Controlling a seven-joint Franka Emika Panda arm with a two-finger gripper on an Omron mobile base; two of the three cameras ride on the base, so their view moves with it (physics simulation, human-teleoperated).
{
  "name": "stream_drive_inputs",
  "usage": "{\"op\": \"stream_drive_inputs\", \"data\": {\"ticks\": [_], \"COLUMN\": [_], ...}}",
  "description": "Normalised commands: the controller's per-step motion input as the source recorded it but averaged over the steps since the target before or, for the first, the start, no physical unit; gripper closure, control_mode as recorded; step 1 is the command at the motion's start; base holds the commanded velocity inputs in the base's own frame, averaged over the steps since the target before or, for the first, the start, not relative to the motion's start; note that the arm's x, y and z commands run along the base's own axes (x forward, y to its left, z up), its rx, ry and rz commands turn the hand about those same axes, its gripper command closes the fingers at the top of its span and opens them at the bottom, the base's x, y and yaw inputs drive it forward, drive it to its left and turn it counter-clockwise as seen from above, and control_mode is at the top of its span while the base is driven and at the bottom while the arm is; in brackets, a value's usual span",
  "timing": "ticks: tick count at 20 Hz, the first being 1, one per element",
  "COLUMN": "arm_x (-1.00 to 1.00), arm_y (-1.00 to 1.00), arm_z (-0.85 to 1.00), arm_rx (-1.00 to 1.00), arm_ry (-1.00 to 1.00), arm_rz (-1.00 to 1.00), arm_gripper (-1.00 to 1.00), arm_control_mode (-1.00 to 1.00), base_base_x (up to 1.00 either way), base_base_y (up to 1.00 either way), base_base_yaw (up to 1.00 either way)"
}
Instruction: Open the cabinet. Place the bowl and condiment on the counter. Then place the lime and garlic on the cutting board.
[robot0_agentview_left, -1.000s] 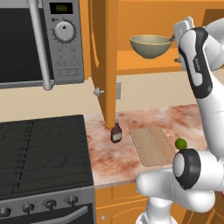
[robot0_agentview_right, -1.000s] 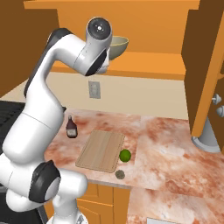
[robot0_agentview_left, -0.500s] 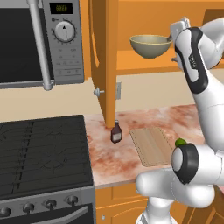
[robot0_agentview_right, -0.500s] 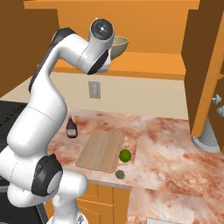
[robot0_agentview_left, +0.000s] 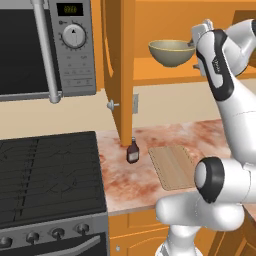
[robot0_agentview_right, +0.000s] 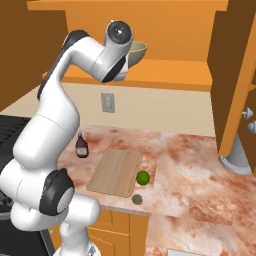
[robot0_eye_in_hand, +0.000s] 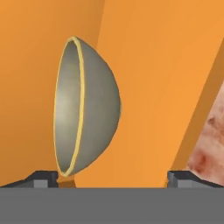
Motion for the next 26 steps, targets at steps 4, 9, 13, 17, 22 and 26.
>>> {"op": "stream_drive_inputs", "data": {"ticks": [4,9,13,17,22,26], "arm_x": [0.12,0.11,0.13,0.14,0.12,0.13], "arm_y": [0.00,0.00,0.00,0.00,0.00,0.00], "arm_z": [-0.02,-0.02,-0.04,-0.06,-0.01,-0.04], "arm_rx": [0.00,0.00,0.00,0.00,0.00,0.00], "arm_ry": [0.00,0.00,0.00,0.00,0.00,0.00], "arm_rz": [0.01,0.01,0.01,0.01,0.01,0.01], "arm_gripper": [-1.00,-1.00,-1.00,-1.00,-1.00,-1.00], "arm_control_mode": [-1.00,-1.00,-1.00,-1.00,-1.00,-1.00], "base_base_x": [0.00,0.00,0.00,0.00,0.00,0.00], "base_base_y": [0.00,0.00,0.00,0.00,0.00,0.00], "base_base_yaw": [0.00,0.00,0.00,0.00,0.00,0.00]}}
